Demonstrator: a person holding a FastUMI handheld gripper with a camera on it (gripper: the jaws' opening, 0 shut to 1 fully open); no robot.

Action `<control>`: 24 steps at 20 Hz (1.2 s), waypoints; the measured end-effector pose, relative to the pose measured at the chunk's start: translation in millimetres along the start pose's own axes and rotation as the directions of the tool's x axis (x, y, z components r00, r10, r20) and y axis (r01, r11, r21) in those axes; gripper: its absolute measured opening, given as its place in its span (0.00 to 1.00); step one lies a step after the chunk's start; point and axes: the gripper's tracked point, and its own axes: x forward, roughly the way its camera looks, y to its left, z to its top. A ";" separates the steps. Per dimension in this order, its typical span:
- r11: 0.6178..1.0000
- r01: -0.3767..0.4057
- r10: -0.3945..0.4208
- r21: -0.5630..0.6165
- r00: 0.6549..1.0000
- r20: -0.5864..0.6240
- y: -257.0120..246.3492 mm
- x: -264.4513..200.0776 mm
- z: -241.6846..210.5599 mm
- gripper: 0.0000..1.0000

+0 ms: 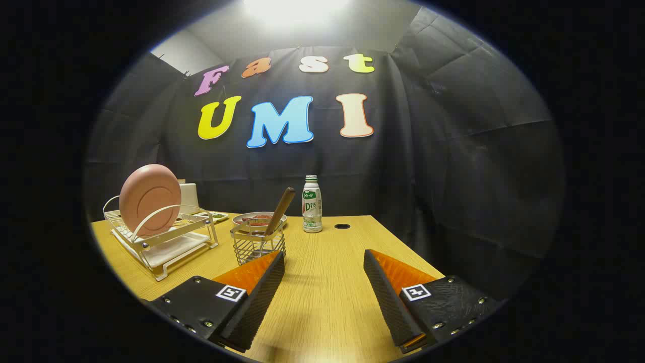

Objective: Take the plate from the dish rack, then take the spoon from the basket and place it into the plate.

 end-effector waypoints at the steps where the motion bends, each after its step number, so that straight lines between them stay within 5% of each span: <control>1: 1.000 0.000 0.000 0.000 1.000 0.000 0.1 -0.1 0.3 0.97; 9: 1.000 0.004 -0.004 0.014 1.000 0.000 -1.8 41.9 2.1 0.97; 16: 0.990 0.135 -0.136 0.041 0.991 0.012 -50.8 85.9 16.9 0.97; 24: 0.970 0.243 -0.243 -0.006 0.969 0.038 -93.1 18.6 74.3 0.97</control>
